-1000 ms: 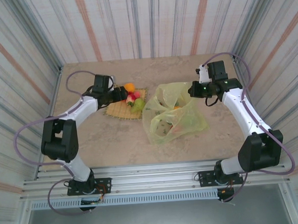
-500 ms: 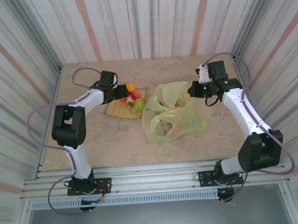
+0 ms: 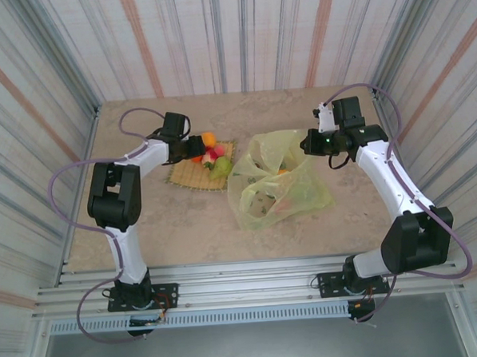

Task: Place the fruits into the plastic bag

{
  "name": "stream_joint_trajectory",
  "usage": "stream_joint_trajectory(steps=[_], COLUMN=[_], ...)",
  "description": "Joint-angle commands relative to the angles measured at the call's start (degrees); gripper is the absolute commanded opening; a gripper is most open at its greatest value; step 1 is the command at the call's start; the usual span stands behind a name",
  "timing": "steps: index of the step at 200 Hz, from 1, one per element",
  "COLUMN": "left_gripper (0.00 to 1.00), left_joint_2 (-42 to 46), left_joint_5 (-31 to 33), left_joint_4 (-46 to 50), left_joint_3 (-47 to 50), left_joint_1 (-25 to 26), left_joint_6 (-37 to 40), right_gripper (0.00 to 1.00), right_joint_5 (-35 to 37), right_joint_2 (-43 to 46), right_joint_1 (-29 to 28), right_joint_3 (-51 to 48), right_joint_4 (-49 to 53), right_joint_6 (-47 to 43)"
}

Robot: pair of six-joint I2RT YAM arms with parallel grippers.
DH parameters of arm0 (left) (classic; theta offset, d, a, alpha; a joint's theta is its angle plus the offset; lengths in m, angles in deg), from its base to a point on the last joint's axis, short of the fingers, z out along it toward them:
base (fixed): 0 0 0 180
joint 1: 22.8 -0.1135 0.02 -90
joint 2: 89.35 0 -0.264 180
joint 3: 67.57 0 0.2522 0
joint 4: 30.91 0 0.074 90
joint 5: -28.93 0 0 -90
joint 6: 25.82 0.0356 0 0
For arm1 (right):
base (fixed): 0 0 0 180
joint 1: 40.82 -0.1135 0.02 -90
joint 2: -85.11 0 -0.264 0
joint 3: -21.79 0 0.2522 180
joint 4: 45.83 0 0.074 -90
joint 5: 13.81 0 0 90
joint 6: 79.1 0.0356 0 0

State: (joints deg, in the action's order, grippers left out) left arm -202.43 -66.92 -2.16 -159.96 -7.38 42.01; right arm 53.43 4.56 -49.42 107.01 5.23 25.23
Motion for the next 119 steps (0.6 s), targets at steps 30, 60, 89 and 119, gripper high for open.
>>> stream_joint_trajectory(steps=[30, 60, 89, 119], left_gripper=[0.7, 0.7, 0.64, 0.59], left_joint_2=[-1.57, -1.53, -1.14, 0.52], left_joint_5=[1.37, 1.96, 2.37, 4.02], left_joint_4=[0.79, 0.84, 0.97, 1.13], left_joint_3=[-1.23, -1.26, -1.15, 0.02], left_joint_1=[-0.04, -0.06, -0.04, -0.04], left_joint_6=[0.93, 1.21, 1.42, 1.66], right_gripper=[0.0, 0.0, 0.0, 0.0], right_joint_5=[-0.62, -0.79, -0.7, -0.63], right_joint_2=[-0.13, -0.12, 0.11, 0.22], right_joint_1=[0.25, 0.21, 0.19, 0.25], right_joint_3=[-0.86, -0.89, -0.97, -1.03], right_joint_4=[-0.12, -0.21, -0.03, -0.03], right_joint_6=[-0.62, -0.62, -0.62, -0.59])
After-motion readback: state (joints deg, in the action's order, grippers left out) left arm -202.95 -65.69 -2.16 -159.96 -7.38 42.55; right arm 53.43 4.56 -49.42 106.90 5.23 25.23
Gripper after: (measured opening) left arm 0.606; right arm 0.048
